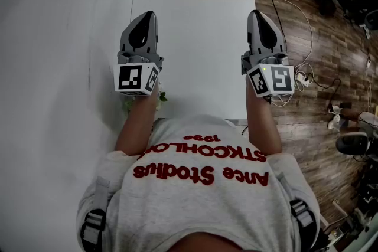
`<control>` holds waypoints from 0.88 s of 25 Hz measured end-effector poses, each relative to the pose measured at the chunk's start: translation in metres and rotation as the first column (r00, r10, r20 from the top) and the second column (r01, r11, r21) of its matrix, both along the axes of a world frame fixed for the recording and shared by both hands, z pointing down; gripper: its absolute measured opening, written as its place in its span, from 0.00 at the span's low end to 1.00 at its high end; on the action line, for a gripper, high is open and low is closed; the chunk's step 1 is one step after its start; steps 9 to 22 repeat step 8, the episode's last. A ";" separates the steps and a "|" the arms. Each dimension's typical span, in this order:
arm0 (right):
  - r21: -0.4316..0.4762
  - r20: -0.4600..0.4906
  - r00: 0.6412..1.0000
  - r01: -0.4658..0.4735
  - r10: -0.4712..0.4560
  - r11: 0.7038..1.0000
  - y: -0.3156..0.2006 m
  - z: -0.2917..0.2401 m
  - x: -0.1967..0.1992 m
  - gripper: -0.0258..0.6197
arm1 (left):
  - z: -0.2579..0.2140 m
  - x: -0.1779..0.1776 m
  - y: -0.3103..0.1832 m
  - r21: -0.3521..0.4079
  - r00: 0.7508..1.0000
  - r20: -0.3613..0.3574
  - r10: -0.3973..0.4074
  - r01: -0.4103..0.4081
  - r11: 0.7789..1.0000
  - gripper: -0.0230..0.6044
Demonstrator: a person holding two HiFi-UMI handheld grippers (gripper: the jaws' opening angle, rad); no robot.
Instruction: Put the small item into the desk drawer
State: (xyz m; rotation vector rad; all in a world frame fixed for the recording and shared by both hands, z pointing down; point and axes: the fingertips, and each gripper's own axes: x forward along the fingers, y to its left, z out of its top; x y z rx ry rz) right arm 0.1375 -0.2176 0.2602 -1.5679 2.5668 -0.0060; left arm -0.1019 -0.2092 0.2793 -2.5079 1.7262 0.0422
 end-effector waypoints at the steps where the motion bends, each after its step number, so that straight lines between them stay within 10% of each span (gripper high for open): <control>1: -0.002 0.000 1.000 -0.001 0.001 1.000 0.001 0.000 0.000 0.05 | -0.001 0.000 0.001 -0.001 1.000 -0.001 0.000 0.000 1.000 0.05; 22: -0.016 0.026 1.000 0.007 -0.006 1.000 -0.002 0.008 -0.003 0.05 | 0.004 -0.002 0.000 -0.013 1.000 -0.005 -0.012 0.012 1.000 0.05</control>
